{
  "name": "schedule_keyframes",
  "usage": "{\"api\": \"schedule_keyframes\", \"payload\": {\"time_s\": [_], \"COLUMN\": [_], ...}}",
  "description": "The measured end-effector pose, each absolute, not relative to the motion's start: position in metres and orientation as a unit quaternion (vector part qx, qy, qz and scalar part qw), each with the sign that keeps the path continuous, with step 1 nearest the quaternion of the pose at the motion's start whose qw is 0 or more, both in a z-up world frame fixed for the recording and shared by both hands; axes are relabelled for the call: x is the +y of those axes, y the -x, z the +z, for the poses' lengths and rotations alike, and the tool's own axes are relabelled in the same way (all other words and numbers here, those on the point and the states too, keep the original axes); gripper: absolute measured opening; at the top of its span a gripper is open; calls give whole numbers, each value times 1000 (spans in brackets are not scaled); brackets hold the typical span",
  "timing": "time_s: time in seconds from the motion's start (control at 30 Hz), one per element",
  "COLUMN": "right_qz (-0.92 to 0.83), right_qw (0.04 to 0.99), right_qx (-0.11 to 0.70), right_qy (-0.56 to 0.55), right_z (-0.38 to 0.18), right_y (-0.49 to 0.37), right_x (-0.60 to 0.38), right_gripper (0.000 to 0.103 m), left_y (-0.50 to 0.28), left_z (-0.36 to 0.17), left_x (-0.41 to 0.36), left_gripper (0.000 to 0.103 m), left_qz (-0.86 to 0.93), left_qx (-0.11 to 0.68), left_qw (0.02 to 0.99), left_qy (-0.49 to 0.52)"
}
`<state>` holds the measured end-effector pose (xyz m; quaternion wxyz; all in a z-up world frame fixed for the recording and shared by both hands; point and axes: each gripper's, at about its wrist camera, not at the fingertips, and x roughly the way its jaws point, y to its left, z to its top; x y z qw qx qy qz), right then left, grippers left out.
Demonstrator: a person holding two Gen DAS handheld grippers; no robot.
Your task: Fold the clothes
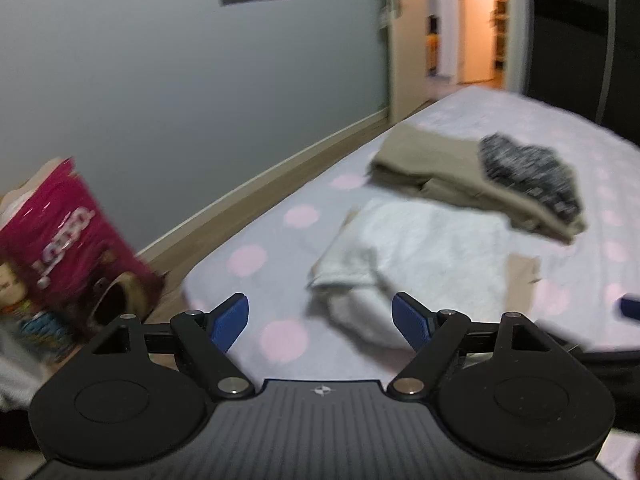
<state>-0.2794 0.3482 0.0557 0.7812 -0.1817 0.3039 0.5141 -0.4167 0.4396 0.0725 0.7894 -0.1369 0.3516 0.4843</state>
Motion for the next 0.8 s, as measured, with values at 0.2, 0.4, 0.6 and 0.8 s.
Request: {"api": "schedule_keyframes", "payload": {"time_s": [0.2, 0.4, 0.6, 0.8], "right_qz": [500, 493, 486, 486], "right_qw": [784, 784, 786, 787], "right_qx": [326, 335, 339, 338], "right_qy": [173, 175, 176, 175], "right_z": [53, 46, 43, 42], "right_y": [279, 280, 279, 283], "right_x": [350, 351, 351, 352], "right_gripper": [100, 100, 100, 100], "left_y": [409, 405, 407, 410], "left_z": [44, 36, 36, 37], "left_x": [435, 430, 430, 433], "left_gripper": [79, 79, 79, 79], "left_qz": [484, 477, 481, 485], "left_qx": [399, 409, 403, 397], "left_qw": [769, 767, 767, 767], "left_qy": [121, 128, 130, 136]}}
